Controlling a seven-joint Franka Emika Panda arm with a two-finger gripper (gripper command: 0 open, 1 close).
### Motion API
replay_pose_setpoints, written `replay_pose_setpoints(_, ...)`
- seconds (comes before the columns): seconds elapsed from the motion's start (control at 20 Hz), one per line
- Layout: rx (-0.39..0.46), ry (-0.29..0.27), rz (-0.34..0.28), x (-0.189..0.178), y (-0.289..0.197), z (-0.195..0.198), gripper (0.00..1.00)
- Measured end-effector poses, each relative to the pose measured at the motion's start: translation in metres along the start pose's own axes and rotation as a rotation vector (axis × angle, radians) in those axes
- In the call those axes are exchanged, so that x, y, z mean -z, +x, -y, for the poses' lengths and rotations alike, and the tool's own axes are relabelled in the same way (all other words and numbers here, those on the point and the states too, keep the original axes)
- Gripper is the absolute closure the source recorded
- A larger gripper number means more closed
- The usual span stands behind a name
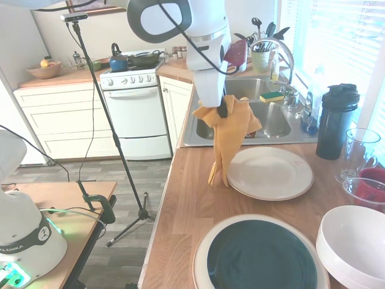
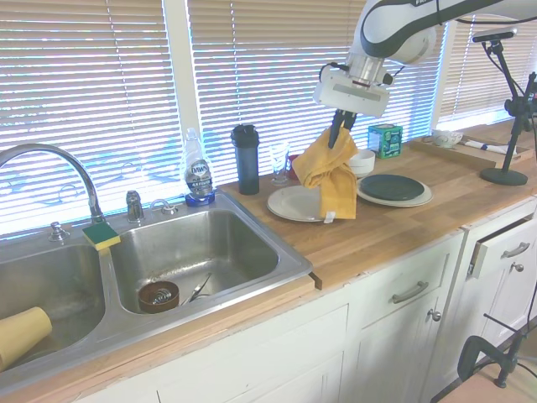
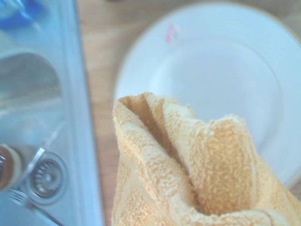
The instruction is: Wipe the white plate in clockwise motion
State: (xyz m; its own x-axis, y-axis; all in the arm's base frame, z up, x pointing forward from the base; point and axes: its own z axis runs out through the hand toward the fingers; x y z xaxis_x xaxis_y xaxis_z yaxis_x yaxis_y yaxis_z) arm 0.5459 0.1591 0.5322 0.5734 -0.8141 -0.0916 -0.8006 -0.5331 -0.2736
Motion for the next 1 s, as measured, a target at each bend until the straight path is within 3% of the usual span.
replay_pose_setpoints(0.3,-0.004,0.0,0.003,0.004,-0.006,0.022,1.0)
replay_pose_setpoints(0.6,-0.045,-0.081,0.016,-0.075,0.019,0.007,1.0)
replay_pose_setpoints(0.75,-0.053,-0.086,0.015,-0.11,0.027,0.001,1.0)
replay_pose_setpoints(1.0,-0.039,-0.069,-0.004,-0.129,0.027,0.003,1.0)
